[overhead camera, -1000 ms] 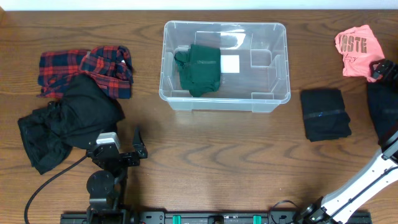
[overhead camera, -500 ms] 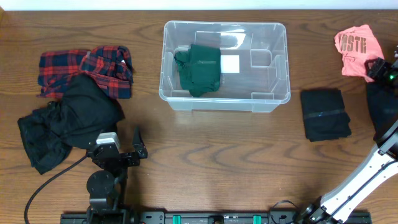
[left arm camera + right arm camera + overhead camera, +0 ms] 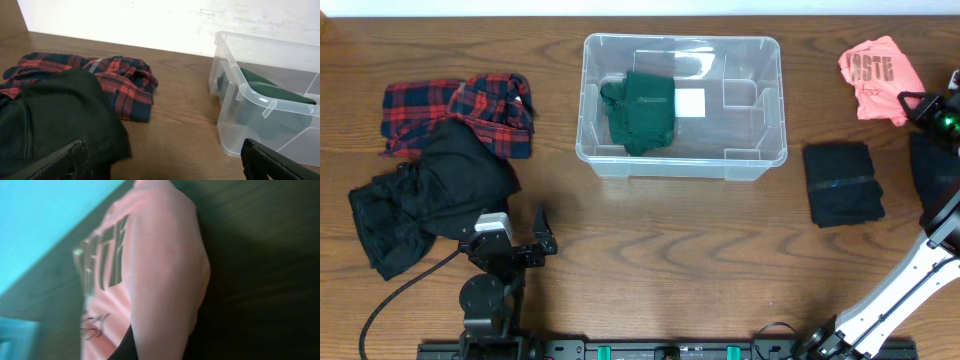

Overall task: Pack container
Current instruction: 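Move the right gripper to the pink t-shirt and grasp it, then carry the pink t-shirt over the bin's right half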

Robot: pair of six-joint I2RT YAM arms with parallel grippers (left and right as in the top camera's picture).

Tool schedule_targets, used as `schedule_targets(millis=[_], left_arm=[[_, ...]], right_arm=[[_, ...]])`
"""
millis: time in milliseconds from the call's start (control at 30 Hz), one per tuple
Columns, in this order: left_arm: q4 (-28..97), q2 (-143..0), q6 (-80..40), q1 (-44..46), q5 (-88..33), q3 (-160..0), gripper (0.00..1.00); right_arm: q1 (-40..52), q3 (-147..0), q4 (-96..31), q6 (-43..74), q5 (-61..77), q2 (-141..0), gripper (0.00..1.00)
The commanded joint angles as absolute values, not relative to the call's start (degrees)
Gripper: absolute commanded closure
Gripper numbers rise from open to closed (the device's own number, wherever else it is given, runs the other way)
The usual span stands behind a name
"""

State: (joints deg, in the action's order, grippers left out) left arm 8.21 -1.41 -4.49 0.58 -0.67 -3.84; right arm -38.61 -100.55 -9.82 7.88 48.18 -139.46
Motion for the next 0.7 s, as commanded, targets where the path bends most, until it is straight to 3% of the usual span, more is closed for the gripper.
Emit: schedule_targets(millis=[0,667], left_arm=[[10.11,-1.37,-4.75,0.34,0.01,-2.90,0.02],[10.11,-1.37,-4.75,0.34,0.01,-2.90,0.02]], right_arm=[[-36.93,-101.49,-10.35,12.95,56.66,-131.96,0.99],[-20.40,-101.49,-30.81,12.71,60.55,-100.29,0.99]])
